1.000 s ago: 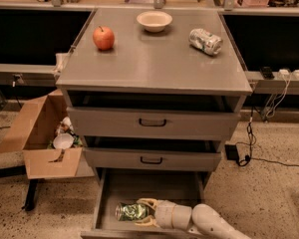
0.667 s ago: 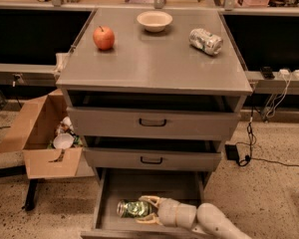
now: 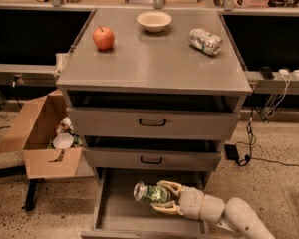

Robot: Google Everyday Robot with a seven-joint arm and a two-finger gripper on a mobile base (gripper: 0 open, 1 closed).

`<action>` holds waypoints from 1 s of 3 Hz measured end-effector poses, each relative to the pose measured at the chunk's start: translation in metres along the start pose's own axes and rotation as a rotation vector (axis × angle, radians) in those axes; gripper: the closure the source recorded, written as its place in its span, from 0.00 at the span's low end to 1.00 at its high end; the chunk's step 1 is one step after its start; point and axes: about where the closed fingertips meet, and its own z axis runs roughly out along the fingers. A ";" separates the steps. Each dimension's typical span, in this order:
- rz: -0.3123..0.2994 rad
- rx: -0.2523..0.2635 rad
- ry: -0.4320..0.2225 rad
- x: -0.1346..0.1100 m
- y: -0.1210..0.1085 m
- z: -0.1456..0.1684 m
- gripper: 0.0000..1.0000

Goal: Pick green can from bottom drawer and place on counter

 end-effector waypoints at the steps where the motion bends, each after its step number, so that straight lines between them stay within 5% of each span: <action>1: 0.000 0.000 0.000 0.000 0.000 0.000 1.00; 2: -0.047 0.017 -0.029 -0.051 -0.019 -0.018 1.00; 3: -0.159 0.036 -0.067 -0.143 -0.051 -0.043 1.00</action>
Offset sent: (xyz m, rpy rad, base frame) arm 0.0133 -0.0417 0.1497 0.0186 -0.1551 -0.0226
